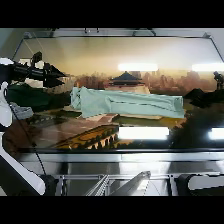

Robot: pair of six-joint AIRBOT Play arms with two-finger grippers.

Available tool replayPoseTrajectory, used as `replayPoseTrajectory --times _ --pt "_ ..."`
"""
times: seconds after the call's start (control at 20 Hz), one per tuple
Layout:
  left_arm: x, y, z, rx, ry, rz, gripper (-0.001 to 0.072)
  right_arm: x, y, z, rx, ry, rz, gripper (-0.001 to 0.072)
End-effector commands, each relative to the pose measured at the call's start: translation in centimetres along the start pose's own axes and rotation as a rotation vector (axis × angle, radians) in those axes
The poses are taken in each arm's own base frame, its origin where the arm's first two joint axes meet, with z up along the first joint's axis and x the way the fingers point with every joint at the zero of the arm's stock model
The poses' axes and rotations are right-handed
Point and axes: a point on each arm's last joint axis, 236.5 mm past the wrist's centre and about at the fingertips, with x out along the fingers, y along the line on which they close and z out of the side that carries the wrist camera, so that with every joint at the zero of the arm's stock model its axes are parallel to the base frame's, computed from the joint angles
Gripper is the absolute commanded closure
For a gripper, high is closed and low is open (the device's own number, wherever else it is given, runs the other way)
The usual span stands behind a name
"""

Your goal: Fold the shirts.

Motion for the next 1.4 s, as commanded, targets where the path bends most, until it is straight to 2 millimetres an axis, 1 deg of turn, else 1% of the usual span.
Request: replayPoseTrajectory --times 0.0,0.05,0.15,0.3,0.35,0.4,0.45,0.5,0.55,0.6,0.65,0.7,0.75,0.85,0.95,1.0,1.05,1.1,1.15,1.2,1.25,1.3,1.35 --pt "-0.1 -1.1 -1.5 0.001 0.005 -0.003 0.0464 1.1 -0.6 -1.0 0.056 0.064 0.016 0.0052" --pt "0.7 -1.4 -2.2 0.028 0.027 -0.007 0.0706 2.3 0.5 -1.2 0.060 0.080 0.067 0.0052" --pt "2.7 -2.2 -3.1 0.052 0.073 -0.011 0.0708 4.3 2.0 -1.7 0.060 0.114 0.118 0.0052" --pt "6.3 -3.8 -3.7 0.093 0.117 -0.004 0.0708 6.7 3.4 -3.2 0.038 0.180 0.134 0.0053" --pt "7.5 -4.2 -3.8 0.108 0.125 0.008 0.0708 7.2 4.1 -3.4 0.030 0.190 0.143 0.0073" --pt "9.2 -4.9 -4.0 0.130 0.134 0.015 0.0708 7.4 4.8 -3.3 0.015 0.188 0.162 0.0246" --pt "10.7 -5.5 -4.0 0.152 0.136 0.021 0.0707 7.3 5.7 -3.1 0.007 0.180 0.191 0.0492" --pt "12.4 -6.1 -4.0 0.173 0.130 0.032 0.0708 7.1 6.4 -2.9 0.006 0.174 0.218 0.0681" --pt "14.1 -6.4 -3.9 0.197 0.123 0.057 0.0708 6.7 6.8 -2.7 0.006 0.175 0.234 0.0692" --pt "16.2 -6.6 -4.1 0.229 0.119 0.091 0.0707 6.1 7.1 -2.8 -0.002 0.185 0.248 0.0693" --pt "18.1 -6.8 -4.4 0.256 0.120 0.116 0.0707 5.2 7.4 -2.6 -0.012 0.193 0.263 0.0693" --pt "20.4 -7.3 -5.1 0.280 0.131 0.127 0.0707 4.0 7.6 -2.4 -0.023 0.198 0.277 0.0693" --pt "22.7 -7.7 -6.0 0.297 0.148 0.129 0.0707 2.5 7.7 -2.0 -0.027 0.194 0.291 0.0693" --pt "27.2 -8.0 -7.8 0.317 0.175 0.130 0.0706 -1.2 7.2 -0.5 -0.014 0.156 0.299 0.0694" --pt "31.1 -7.4 -10.3 0.285 0.224 0.138 0.0692 -5.4 5.7 1.3 0.026 0.086 0.277 0.0694" --pt "32.4 -7.5 -11.7 0.283 0.262 0.127 0.0688 -7.4 4.5 2.2 0.055 0.041 0.241 0.0694" --pt "33.1 -8.5 -13.2 0.291 0.303 0.081 0.0688 -9.7 2.6 3.0 0.082 -0.003 0.180 0.0694" --pt "33.1 -10.4 -14.4 0.323 0.334 0.009 0.0689 -11.9 0.9 3.5 0.113 -0.036 0.113 0.0693" --pt "32.4 -12.3 -14.7 0.354 0.342 -0.043 0.0690 -13.9 -0.4 3.8 0.137 -0.064 0.067 0.0694" --pt "31.3 -13.6 -14.4 0.397 0.330 -0.045 0.0690 -15.9 -1.1 4.3 0.159 -0.100 0.043 0.0694" --pt "29.6 -14.6 -13.7 0.439 0.310 -0.033 0.0690 -17.4 -1.4 4.6 0.179 -0.129 0.027 0.0694" --pt "27.5 -15.4 -13.0 0.469 0.293 -0.019 0.0690 -18.8 -1.5 5.1 0.209 -0.162 0.008 0.0694" --pt "25.3 -15.7 -12.4 0.486 0.283 -0.004 0.0690 -19.9 -1.1 5.6 0.232 -0.189 -0.001 0.0694"
